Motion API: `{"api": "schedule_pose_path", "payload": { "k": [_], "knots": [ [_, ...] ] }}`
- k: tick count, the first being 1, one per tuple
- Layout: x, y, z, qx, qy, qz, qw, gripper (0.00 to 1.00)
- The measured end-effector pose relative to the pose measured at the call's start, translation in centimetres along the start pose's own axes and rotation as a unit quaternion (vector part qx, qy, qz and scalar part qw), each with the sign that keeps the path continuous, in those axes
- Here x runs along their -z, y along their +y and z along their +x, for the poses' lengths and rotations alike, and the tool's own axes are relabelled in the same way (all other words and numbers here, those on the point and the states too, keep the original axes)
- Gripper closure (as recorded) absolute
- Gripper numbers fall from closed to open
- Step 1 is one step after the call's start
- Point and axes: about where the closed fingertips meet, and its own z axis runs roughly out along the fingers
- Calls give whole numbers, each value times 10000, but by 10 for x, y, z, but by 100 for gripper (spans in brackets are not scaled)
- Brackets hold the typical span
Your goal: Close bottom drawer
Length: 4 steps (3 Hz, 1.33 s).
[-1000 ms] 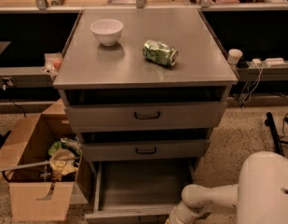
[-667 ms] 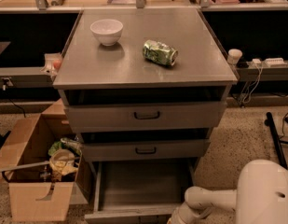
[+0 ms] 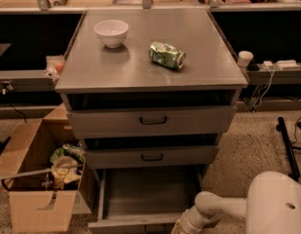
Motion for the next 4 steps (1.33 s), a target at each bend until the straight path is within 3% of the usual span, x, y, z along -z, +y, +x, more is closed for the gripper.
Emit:
{"api": "schedule_pose_path", "payload": {
  "k": [2,3,4],
  "knots": [
    [1,-21,1,58,-39,242,9997,100],
    [1,-21,1,58,-39,241,9997,86],
    [1,-21,1,58,-39,241,9997,62]
  ]
}}
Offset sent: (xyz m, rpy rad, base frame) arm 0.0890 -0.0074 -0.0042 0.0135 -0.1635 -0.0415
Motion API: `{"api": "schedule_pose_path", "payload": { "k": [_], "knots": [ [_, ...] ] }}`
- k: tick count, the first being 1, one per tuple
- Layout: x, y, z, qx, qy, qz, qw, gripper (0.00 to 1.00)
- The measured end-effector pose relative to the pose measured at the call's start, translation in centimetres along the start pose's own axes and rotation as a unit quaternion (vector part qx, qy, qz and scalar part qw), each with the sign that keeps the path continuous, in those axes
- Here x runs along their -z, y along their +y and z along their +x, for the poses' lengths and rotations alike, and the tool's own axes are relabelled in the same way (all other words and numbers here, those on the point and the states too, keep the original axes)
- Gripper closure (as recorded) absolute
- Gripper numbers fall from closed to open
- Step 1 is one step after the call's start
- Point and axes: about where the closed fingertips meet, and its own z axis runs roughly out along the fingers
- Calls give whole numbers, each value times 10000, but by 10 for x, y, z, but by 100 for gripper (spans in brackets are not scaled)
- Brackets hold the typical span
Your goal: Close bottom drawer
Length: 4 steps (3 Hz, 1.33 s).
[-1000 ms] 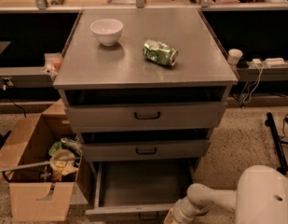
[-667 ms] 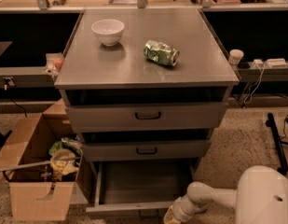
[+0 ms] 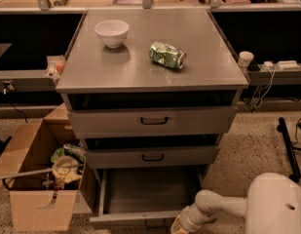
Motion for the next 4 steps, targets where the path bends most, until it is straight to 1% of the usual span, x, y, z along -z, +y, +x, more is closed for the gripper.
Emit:
{"api": "schedule_pose_path", "payload": {
  "k": [1,2,3,4],
  "knots": [
    [0,0,0,0,0,0,10000,31],
    [0,0,0,0,0,-1,10000,8],
    [0,0,0,0,0,-1,10000,0],
    [0,0,0,0,0,-1,10000,0]
  ]
}}
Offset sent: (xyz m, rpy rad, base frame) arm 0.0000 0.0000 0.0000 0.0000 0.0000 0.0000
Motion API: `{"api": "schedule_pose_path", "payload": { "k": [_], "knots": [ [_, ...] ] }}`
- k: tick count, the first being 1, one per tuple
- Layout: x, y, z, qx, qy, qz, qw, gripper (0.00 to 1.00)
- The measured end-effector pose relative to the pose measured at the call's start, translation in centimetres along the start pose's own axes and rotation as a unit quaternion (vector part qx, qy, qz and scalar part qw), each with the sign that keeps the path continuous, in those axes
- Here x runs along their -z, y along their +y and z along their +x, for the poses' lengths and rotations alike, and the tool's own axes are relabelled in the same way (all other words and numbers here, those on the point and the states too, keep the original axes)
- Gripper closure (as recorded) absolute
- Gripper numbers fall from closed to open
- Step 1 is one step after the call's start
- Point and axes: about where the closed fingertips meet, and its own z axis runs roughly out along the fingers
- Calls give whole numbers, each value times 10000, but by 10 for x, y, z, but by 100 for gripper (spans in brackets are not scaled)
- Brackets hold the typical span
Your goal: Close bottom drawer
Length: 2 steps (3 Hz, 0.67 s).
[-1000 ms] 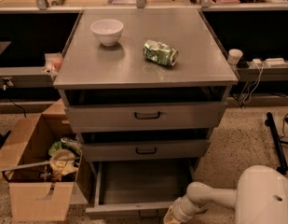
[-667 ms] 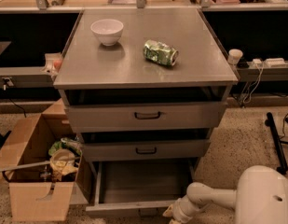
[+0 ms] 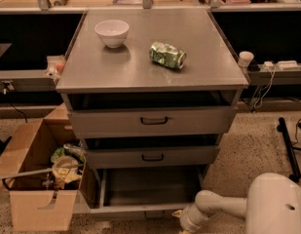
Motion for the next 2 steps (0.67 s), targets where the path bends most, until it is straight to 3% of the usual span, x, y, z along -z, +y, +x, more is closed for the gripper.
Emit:
{"api": "schedule_pose_path", "payload": {
  "k": [2],
  "knots": [
    [26,-34,9,160,22,816,9965,48]
  ]
}}
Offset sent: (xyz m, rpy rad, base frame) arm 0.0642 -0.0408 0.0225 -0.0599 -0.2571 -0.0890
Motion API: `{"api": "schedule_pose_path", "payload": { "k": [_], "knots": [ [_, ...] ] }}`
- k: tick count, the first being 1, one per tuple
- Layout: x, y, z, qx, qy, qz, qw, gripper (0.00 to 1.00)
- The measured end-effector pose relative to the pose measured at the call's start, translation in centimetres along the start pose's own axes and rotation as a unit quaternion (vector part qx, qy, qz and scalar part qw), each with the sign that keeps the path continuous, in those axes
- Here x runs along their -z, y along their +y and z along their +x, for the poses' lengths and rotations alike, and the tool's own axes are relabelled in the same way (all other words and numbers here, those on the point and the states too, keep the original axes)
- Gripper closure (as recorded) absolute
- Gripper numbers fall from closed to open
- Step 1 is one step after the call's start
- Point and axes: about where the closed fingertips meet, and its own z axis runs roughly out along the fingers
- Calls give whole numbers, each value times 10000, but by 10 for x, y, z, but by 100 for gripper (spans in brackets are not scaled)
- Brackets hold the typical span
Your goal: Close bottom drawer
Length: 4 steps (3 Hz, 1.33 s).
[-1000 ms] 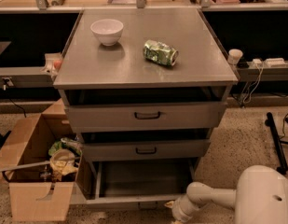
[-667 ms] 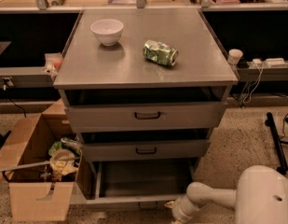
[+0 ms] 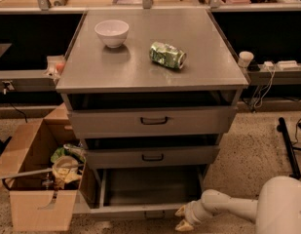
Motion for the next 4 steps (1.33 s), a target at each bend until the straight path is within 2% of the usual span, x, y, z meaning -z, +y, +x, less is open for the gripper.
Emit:
{"api": "schedule_pose_path", "payload": {
  "k": [1,2,3,4],
  "knots": [
    [5,-24,3,-151,-218,416,9988,71],
    [6,-29,2,-170,-268,511,9982,94],
    [7,-44,-1,-171,-346,699,9968,100],
    [8,-49,-3,-167,-377,771,9962,100]
  ]
}}
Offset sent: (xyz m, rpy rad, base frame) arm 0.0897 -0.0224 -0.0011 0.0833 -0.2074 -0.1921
